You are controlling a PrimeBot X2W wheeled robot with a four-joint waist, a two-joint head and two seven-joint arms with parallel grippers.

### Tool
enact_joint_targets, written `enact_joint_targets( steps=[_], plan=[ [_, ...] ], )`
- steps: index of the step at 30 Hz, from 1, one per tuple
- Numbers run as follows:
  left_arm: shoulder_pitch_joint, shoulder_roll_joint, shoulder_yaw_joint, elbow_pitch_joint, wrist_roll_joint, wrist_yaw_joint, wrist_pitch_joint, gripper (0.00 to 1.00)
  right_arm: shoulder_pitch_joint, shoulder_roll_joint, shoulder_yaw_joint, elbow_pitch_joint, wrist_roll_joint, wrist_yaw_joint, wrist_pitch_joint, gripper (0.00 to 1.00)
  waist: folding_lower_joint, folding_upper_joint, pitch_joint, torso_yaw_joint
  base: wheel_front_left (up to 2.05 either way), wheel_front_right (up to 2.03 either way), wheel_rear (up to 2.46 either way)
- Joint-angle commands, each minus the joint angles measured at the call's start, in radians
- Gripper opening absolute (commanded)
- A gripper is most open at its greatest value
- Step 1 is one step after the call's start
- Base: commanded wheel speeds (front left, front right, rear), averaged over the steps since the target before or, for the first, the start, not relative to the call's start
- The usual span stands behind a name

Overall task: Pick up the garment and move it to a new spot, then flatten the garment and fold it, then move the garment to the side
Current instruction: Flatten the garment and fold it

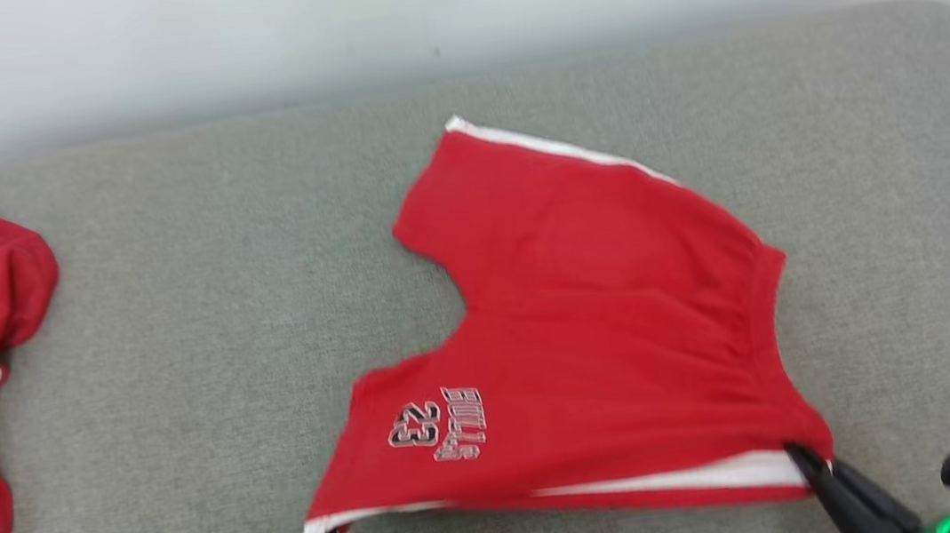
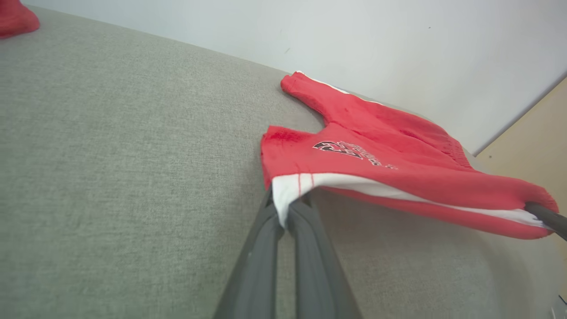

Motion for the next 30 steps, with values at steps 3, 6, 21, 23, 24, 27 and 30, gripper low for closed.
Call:
enact_joint_targets(
  steps=[3,6,21,23,24,27,30],
  plan=[
    [0.038,-0.010,0.014,0.000,0.021,-0.002,-0.003,0.00,0.061,0.016,-0.026,-0.010,-0.006,-0.002,0.011,0.00,0.0002,0.0001,-0.034,0.008,0.00,0.00,0.00],
    [0.052,-0.014,0.020,0.005,0.024,-0.010,-0.003,0.00,0.091,0.036,-0.046,-0.030,-0.020,-0.002,0.024,0.00,0.0002,0.0001,-0.041,0.005,0.00,0.00,0.00],
    [-0.321,0.112,-0.063,0.034,0.077,-0.046,0.104,0.00,-0.051,0.115,-0.093,-0.077,-0.017,-0.002,0.066,0.00,0.0002,0.0001,0.018,-0.057,0.00,0.00,0.00],
    [-0.418,0.140,-0.079,0.054,0.065,-0.047,0.129,0.00,-0.106,0.123,-0.094,-0.061,-0.006,-0.002,0.065,0.00,0.0002,0.0001,0.049,-0.081,0.00,0.00,0.00],
    [-0.465,0.148,-0.095,0.065,0.052,-0.046,0.141,0.00,-0.131,0.129,-0.094,-0.049,0.000,-0.002,0.066,0.00,0.0002,0.0001,0.064,-0.092,0.00,0.00,0.00],
    [-0.605,0.187,-0.146,0.100,0.023,-0.045,0.178,0.00,-0.223,0.147,-0.090,-0.004,0.016,-0.002,0.060,0.00,0.0002,0.0001,0.120,-0.131,0.00,0.00,0.00],
    [-0.740,0.225,-0.190,0.159,-0.012,-0.045,0.215,0.00,-0.317,0.170,-0.078,0.051,0.023,-0.002,0.047,0.00,0.0002,0.0001,0.182,-0.169,0.00,0.00,0.00]
  ],
)
